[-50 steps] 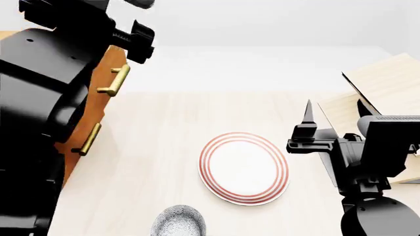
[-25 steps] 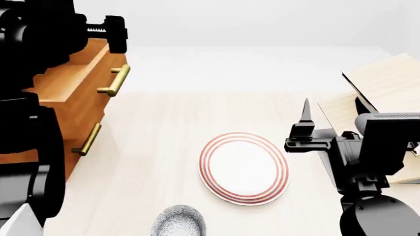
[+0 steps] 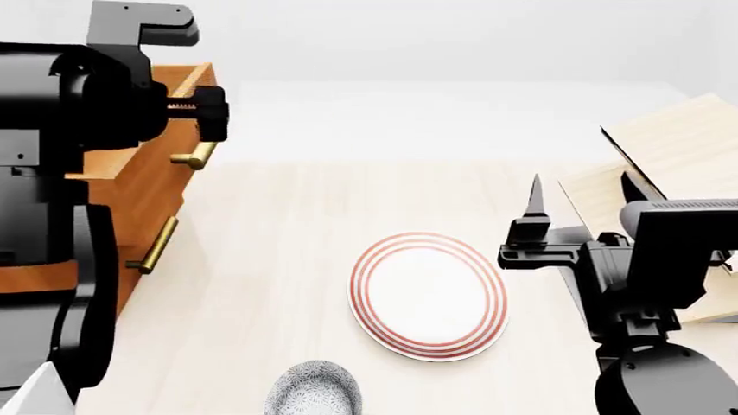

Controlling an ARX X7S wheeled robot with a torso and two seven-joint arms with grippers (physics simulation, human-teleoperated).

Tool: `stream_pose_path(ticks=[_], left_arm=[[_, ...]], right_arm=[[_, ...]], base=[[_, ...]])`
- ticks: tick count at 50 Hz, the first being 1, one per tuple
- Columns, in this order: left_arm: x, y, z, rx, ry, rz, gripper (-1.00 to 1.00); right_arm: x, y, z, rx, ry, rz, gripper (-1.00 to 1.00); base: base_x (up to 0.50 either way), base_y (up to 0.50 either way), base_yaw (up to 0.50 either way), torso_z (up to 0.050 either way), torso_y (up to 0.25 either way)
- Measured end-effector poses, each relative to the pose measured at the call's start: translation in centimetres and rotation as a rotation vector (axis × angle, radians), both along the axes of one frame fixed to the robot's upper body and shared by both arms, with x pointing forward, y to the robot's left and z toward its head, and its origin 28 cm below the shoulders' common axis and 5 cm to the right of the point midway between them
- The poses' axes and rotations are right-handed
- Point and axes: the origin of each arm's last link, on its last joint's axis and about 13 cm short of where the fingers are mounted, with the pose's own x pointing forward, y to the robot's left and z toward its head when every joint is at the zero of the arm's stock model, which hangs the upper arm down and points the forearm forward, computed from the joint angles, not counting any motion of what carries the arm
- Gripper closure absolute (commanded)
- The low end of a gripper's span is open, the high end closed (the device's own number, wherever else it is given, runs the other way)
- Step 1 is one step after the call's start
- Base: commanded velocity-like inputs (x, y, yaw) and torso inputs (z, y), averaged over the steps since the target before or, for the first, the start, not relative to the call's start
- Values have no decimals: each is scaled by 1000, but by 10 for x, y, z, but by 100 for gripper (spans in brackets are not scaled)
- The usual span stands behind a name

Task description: Open the top drawer of the cabinet and put the bowl in it.

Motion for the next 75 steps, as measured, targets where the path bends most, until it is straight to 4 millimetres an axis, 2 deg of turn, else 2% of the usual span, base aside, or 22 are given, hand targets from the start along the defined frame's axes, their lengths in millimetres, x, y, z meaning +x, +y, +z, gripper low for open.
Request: stream_pose_path(ticks=[23, 29, 53, 75], left_arm=[[3, -1, -27, -8, 100, -15, -100], [1, -4, -28, -4, 102, -39, -100], [-13, -32, -30, 17, 85, -173, -100], [-17, -56, -34, 54, 58, -208, -100]], right_arm=[[1, 0, -3, 2, 6, -1, -100], [1, 0, -3, 2, 7, -1, -100], [1, 1, -3, -1, 6, -2, -100], [0, -1, -5, 6, 6, -5, -100]], base=[[0, 0, 0, 0, 0], [0, 0, 0, 0, 0], [0, 0, 0, 0, 0], [0, 0, 0, 0, 0]])
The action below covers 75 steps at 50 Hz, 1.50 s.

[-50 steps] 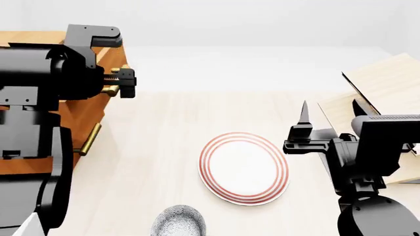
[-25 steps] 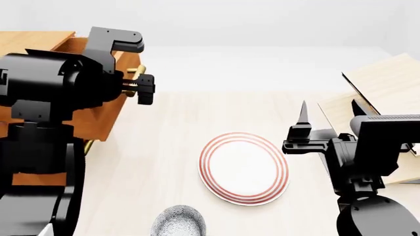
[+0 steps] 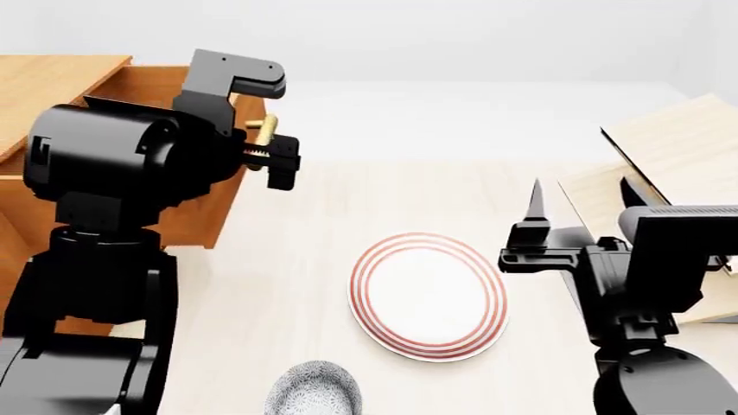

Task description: Open the top drawer of the cabinet and put the bowl in it.

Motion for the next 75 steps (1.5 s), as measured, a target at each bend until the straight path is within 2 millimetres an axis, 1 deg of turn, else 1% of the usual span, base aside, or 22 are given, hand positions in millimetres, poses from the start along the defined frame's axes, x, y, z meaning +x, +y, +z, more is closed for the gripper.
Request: stream_pose_path(ticks=[8, 25, 34, 37, 42, 50, 55, 59, 63, 66, 75], left_arm=[[-2, -10, -1, 7, -14, 2, -100], [-8, -15, 0, 30, 8, 22, -100], [-7, -15, 1, 16, -9, 22, -100], [-7, -13, 5, -1, -42, 21, -100], [-10, -15, 24, -63, -141, -10, -100], [-26, -21, 57, -170, -282, -125, -100], [-40, -24, 70, -195, -353, -191, -100], [-54, -28, 76, -208, -400, -251, -100], [-69, -33, 77, -211, -434, -311, -100], [-80, -36, 74, -209, -453, -353, -100], [-107, -45, 53, -208, -500, -461, -100]], right_arm=[[0, -1, 0, 4, -1, -1, -100], [0, -2, -1, 9, -1, -2, -100], [0, -3, -2, 11, -1, -3, -100], [0, -3, -2, 12, -2, -3, -100], [0, -3, -2, 13, -2, -3, -100], [-1, -2, -1, 12, -5, -2, -100], [-1, -2, 0, 10, -7, 0, -100], [-1, -1, 0, 9, -8, 1, -100], [-2, -1, 0, 9, -9, 2, -100], [-2, -1, 0, 9, -10, 2, -100], [-4, -1, 2, 13, -15, -2, -100]], base=[[0, 0, 0, 0, 0], [0, 0, 0, 0, 0], [1, -1, -4, 0, 1], [0, -3, -6, 0, 7], [0, 0, 0, 0, 2], [0, 0, 0, 0, 0], [0, 0, 0, 0, 0], [0, 0, 0, 0, 0], [0, 0, 0, 0, 0], [0, 0, 0, 0, 0], [0, 0, 0, 0, 0]])
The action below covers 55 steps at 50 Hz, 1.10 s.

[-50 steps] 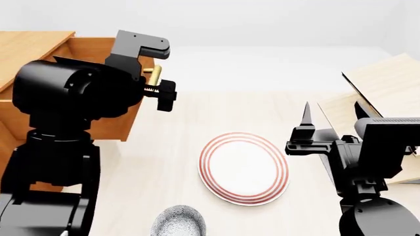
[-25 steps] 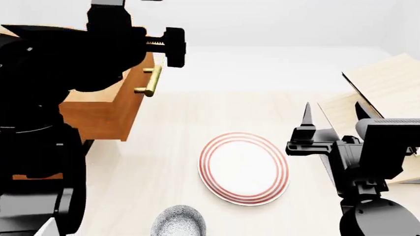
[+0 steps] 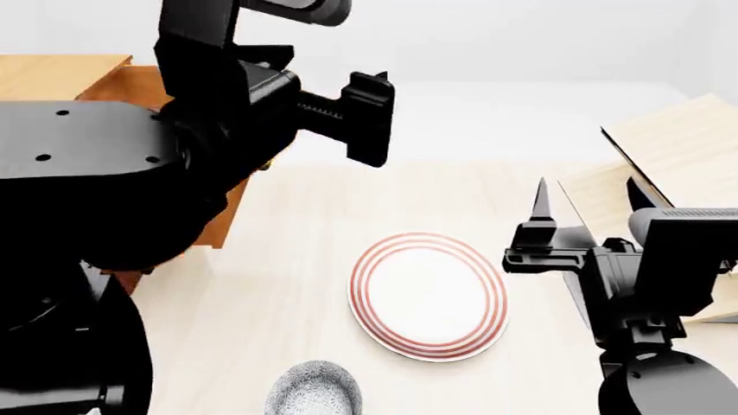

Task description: Open the top drawer of the cabinet and put the bowl in it.

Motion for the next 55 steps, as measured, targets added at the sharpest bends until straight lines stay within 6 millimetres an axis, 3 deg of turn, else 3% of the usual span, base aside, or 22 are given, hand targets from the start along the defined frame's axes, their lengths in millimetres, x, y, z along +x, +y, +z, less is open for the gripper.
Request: stream_pose_path(ticks=[23, 55], left_arm=[[-45, -6, -70, 57, 4, -215, -100], [-63, 26, -147, 40, 307, -156, -100]], right_arm=[[-2, -3, 3, 8, -10, -8, -100], [-1, -2, 1, 6, -9, -13, -100]], base=[[0, 0, 0, 0, 0], [0, 0, 0, 0, 0]])
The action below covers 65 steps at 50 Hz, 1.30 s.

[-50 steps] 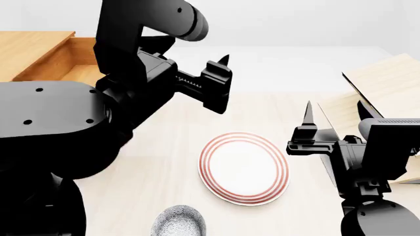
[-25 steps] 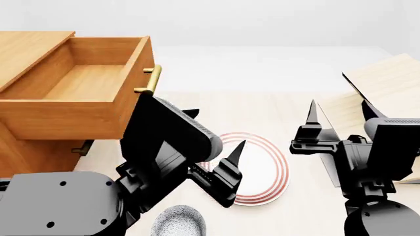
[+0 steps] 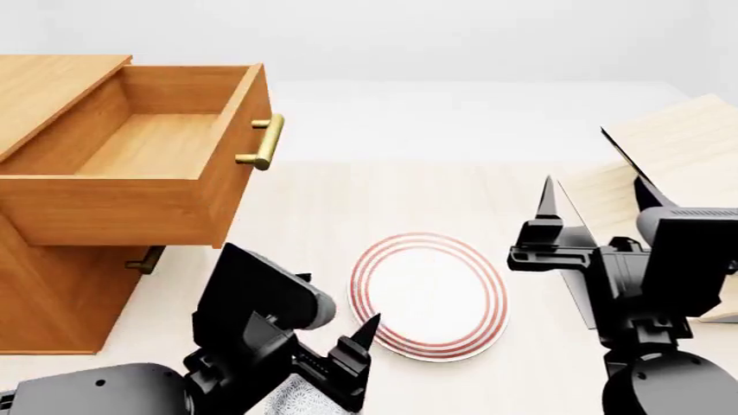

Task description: Open the top drawer of the cabinet and put the bowl in it.

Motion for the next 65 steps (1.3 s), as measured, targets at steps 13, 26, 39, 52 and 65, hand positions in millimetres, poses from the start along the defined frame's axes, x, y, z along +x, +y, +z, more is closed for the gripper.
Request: stream_pose_path(ticks=[13, 26, 39, 52, 65], left_arm=[[0, 14, -16, -4, 102, 79, -100], [2, 28, -26, -2, 188, 163, -100], [5, 38, -37, 21, 260, 219, -100], [1, 45, -42, 69, 343, 242, -100], [-5, 50, -42, 136, 386, 255, -100]], right_arm=[[1, 1, -1, 2, 2, 2, -100], [1, 1, -1, 4, 0, 4, -100], [2, 2, 0, 2, 2, 6, -100], [2, 2, 0, 2, 4, 7, -100], [3, 2, -3, 6, 7, 9, -100]], base=[[0, 0, 0, 0, 0], [0, 0, 0, 0, 0], [0, 0, 0, 0, 0], [0, 0, 0, 0, 0], [0, 0, 0, 0, 0]])
